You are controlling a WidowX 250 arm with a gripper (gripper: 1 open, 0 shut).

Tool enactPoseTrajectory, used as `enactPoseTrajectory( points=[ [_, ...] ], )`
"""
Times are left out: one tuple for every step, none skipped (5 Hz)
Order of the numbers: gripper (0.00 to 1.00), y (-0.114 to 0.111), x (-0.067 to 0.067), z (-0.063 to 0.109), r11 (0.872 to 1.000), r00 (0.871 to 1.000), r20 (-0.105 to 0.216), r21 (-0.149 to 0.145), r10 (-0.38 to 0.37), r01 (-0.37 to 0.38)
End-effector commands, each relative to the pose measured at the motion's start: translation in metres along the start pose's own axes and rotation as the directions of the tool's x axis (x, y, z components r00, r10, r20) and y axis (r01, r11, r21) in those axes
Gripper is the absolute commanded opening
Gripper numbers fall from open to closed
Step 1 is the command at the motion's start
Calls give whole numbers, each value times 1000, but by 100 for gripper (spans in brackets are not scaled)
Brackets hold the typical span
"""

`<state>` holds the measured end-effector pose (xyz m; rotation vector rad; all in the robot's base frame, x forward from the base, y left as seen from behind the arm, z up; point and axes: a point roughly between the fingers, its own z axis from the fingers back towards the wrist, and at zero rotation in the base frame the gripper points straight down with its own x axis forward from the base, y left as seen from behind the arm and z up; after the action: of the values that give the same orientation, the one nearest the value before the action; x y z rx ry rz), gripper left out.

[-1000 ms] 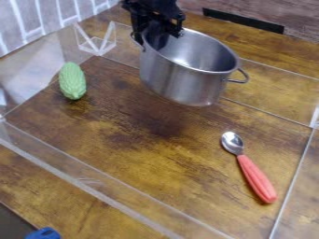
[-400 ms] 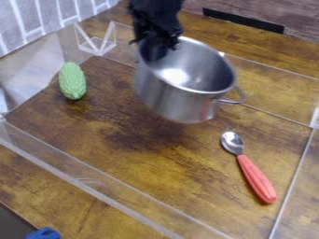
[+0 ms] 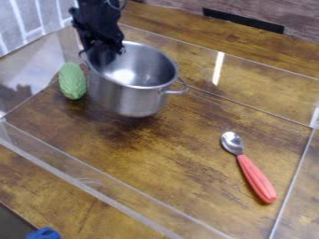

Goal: Remove the green object from the silver pot and put it on the table

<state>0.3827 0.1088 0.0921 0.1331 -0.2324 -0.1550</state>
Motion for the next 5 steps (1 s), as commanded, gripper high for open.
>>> enactPoseTrajectory(
  points=[
    [0,-7,11,19,1000,998,60,12,15,-16],
    [0,-24,22,21,1000,998,68,0,11,-11],
    [0,-22,31,19,999,996,81,-27,-36,38],
    [0,-12,37,11,995,994,87,-55,-74,79],
    [0,-16,37,0,993,993,86,-78,-84,91]
  ],
)
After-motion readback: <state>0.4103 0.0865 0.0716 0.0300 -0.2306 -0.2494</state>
